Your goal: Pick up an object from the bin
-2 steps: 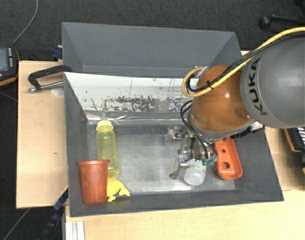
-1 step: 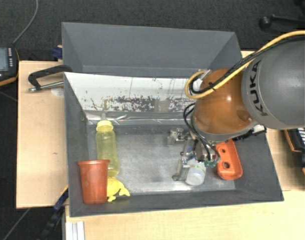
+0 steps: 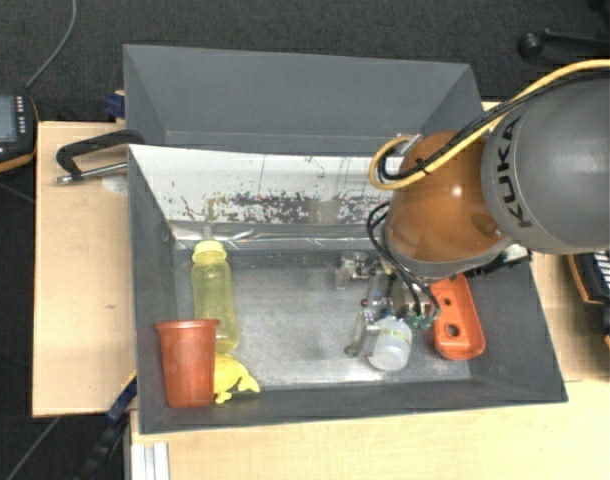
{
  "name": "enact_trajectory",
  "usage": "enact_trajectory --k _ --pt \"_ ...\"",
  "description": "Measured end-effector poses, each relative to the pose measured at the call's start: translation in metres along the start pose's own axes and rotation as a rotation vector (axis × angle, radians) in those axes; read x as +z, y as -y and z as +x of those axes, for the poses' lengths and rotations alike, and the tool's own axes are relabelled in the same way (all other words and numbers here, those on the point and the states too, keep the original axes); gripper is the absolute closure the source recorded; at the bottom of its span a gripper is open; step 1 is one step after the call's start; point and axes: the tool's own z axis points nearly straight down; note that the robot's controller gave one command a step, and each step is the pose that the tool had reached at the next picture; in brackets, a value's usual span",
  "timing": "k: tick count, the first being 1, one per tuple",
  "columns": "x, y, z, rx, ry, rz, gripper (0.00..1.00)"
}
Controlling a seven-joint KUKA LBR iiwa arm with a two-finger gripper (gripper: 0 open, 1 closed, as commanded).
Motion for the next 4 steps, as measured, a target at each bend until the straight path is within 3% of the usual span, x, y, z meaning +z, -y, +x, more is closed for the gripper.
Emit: enact_trajectory --k 1,2,3,4 --pt "0.007 -0.006 -0.029 -0.018 0.022 -0.003 0.0" --pt "0.009 0.006 -0.044 -0.039 -0.001 -0.002 0.0" --pt "0.006 0.056 -0.045 -0.028 0.023 -0.003 0.0" --pt "0.041 0.095 -0.046 -0.056 0.005 -0.003 0.0"
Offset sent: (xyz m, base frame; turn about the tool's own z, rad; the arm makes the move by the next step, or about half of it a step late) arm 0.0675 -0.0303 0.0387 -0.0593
